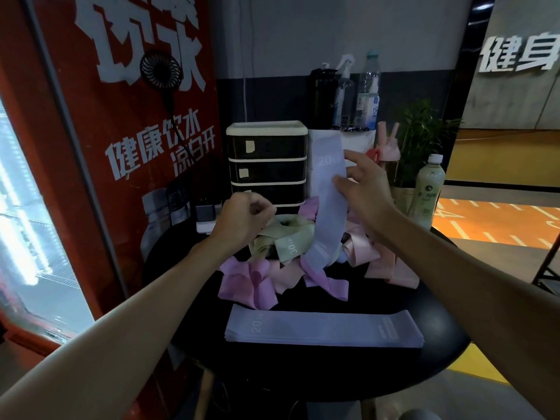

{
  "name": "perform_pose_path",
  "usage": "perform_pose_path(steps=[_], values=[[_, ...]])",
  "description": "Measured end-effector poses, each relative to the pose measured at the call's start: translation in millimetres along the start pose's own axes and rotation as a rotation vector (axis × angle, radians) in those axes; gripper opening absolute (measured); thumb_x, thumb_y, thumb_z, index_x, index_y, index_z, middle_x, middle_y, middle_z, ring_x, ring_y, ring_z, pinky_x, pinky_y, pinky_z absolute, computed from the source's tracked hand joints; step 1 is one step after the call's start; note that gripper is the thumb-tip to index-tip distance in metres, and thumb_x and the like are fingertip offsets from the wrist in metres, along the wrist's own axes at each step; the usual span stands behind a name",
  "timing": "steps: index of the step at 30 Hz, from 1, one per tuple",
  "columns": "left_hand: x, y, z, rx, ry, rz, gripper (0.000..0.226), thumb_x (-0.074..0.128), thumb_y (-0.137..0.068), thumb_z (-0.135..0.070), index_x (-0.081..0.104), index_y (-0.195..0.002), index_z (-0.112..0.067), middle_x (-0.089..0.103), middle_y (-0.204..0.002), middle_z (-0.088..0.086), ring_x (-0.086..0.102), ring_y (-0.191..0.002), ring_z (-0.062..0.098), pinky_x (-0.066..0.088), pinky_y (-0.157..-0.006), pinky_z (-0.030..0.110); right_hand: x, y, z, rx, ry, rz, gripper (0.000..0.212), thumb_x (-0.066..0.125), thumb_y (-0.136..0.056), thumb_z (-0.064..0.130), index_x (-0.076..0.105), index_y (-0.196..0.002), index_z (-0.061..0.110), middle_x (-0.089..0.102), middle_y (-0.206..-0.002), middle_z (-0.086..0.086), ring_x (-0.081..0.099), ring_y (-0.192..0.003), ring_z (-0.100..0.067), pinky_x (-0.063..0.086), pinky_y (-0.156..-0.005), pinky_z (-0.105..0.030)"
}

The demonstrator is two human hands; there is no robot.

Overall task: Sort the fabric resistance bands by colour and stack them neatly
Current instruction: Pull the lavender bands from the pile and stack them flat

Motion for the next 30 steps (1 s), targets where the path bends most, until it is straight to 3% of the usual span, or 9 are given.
perform_pose_path(steps=[2,5,8,11,14,18,23,25,30], values=[[-4,-4,-16,0.026,0.104,-0.014,0.009,0.068,-0.093,-0.02,0.073,-0.088,-0.015,0.074,-0.086,0.0,0.07,-0.079,0.014,0.055,-0.074,0.026,5,3,4,-0.009,0.019,0.037,0.043,0.057,-0.092,0.002,0.055,-0.128,0.027,0.073,-0.098,-0.007,0.068,-0.096,-0.031,0.054,-0.085,-0.056],[-7,-8,-34,-0.03,0.248,-0.042,0.027,0.064,-0.095,-0.029,0.069,-0.111,-0.009,0.074,-0.097,0.001,0.072,-0.083,0.009,0.054,-0.072,0.019,11,10,9,-0.02,0.015,0.086,0.043,0.056,-0.093,0.002,0.055,-0.124,0.032,0.071,-0.101,-0.011,0.066,-0.098,-0.035,0.055,-0.085,-0.053],[-5,-8,-42,-0.131,0.38,-0.029,0.044,0.064,-0.096,-0.033,0.055,-0.131,-0.008,0.073,-0.105,0.002,0.073,-0.088,0.008,0.06,-0.074,0.025,17,18,10,-0.011,-0.039,0.15,0.044,0.054,-0.093,-0.002,0.055,-0.127,0.027,0.072,-0.103,-0.007,0.069,-0.096,-0.027,0.057,-0.079,-0.042],[-2,-7,-46,-0.178,0.495,-0.027,0.051,0.068,-0.094,-0.028,0.046,-0.137,-0.012,0.072,-0.108,0.005,0.073,-0.094,0.013,0.061,-0.079,0.03,22,27,9,-0.002,-0.084,0.201,0.046,0.053,-0.092,-0.006,0.057,-0.122,0.028,0.073,-0.104,-0.006,0.07,-0.096,-0.023,0.059,-0.078,-0.036],[-1,-7,-46,-0.18,0.597,-0.063,0.049,0.071,-0.091,-0.019,0.047,-0.133,-0.01,0.073,-0.105,0.01,0.073,-0.097,0.019,0.06,-0.086,0.038,27,34,6,-0.017,-0.079,0.23,0.046,0.054,-0.091,-0.007,0.057,-0.116,0.032,0.072,-0.103,-0.012,0.068,-0.091,-0.023,0.055,-0.084,-0.045],[-3,-6,-50,-0.186,0.665,-0.078,0.038,0.071,-0.09,-0.009,0.055,-0.124,-0.004,0.073,-0.104,0.017,0.072,-0.097,0.025,0.06,-0.087,0.04,32,38,2,-0.02,-0.123,0.262,0.045,0.054,-0.091,-0.007,0.058,-0.117,0.03,0.072,-0.1,-0.011,0.068,-0.086,-0.018,0.056,-0.08,-0.04],[-7,-6,-60,-0.119,0.595,0.031,0.019,0.065,-0.094,-0.006,0.069,-0.111,0.0,0.074,-0.104,0.017,0.072,-0.096,0.026,0.059,-0.089,0.038,36,41,1,0.0,-0.185,0.28,0.042,0.053,-0.091,-0.01,0.061,-0.11,0.026,0.073,-0.093,-0.004,0.07,-0.084,-0.018,0.058,-0.077,-0.035],[-12,-7,-63,-0.095,0.509,0.011,0.012,0.066,-0.094,-0.009,0.072,-0.103,-0.004,0.075,-0.099,0.014,0.072,-0.093,0.025,0.059,-0.086,0.036,37,42,2,0.026,-0.227,0.304,0.036,0.055,-0.092,-0.008,0.06,-0.111,0.022,0.073,-0.095,-0.005,0.07,-0.084,-0.02,0.059,-0.078,-0.036],[-27,-12,-66,-0.058,0.405,-0.151,0.005,0.066,-0.093,-0.011,0.07,-0.092,-0.007,0.073,-0.087,0.01,0.067,-0.073,0.009,0.051,-0.061,0.02,43,54,-11,0.159,-0.302,0.398,0.032,0.068,-0.086,0.0,0.061,-0.111,0.019,0.073,-0.098,-0.004,0.072,-0.084,-0.018,0.059,-0.071,-0.03]])
Point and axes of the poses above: each hand's wrist, its own y-axis away from the middle knuckle, its own x-axis out of the palm, z = x × y, the point moved 4 cm from there along -y, towards the middle knuckle
